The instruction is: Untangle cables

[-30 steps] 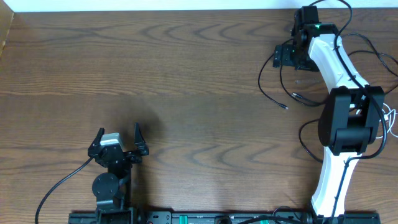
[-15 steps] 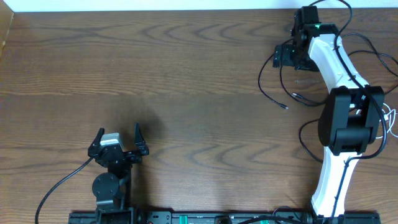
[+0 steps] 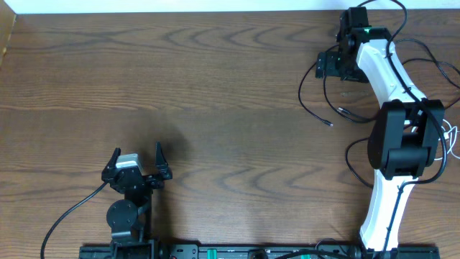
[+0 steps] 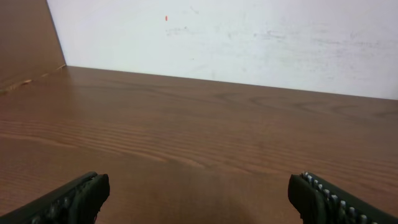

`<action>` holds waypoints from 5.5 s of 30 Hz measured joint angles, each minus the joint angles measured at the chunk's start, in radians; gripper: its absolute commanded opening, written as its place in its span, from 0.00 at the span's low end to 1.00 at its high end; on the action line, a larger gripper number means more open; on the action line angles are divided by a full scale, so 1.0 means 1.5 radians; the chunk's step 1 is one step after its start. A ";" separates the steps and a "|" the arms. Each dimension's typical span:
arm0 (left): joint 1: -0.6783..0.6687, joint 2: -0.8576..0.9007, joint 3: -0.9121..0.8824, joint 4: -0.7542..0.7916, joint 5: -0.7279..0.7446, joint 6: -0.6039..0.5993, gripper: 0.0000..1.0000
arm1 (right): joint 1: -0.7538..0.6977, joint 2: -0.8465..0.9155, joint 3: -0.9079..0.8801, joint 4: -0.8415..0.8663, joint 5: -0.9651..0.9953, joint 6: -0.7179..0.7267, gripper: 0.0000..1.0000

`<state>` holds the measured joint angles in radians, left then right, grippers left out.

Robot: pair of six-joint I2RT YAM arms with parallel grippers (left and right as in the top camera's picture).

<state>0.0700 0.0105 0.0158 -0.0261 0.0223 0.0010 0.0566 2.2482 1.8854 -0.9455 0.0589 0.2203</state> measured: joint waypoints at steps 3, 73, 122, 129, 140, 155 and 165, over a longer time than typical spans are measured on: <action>0.000 0.000 0.000 0.000 0.000 0.000 0.98 | 0.000 0.000 0.000 0.000 0.000 0.000 0.99; 0.000 0.000 0.003 -0.003 -0.002 0.000 0.98 | 0.060 -0.911 -0.532 -0.244 -0.002 0.003 0.91; 0.000 0.000 0.004 -0.005 -0.004 0.000 0.98 | -0.009 -1.491 -1.253 0.591 0.045 -0.187 0.99; 0.000 0.000 0.004 -0.005 -0.004 0.000 0.98 | -0.009 -1.491 -1.253 0.591 0.034 -0.228 0.99; 0.000 0.000 0.004 -0.005 -0.004 0.000 0.98 | -0.009 -1.491 -1.253 0.591 0.031 -0.237 0.99; 0.000 0.000 0.004 -0.005 -0.004 0.001 0.98 | -0.009 -1.491 -1.253 0.590 0.031 -0.238 0.99; 0.000 0.000 0.004 -0.005 -0.004 0.000 0.98 | -0.009 -1.491 -1.253 0.590 0.031 -0.238 0.99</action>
<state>0.0696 0.0109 0.0223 -0.0338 0.0158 0.0013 0.0433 0.0120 0.0067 -0.0601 0.1047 -0.1364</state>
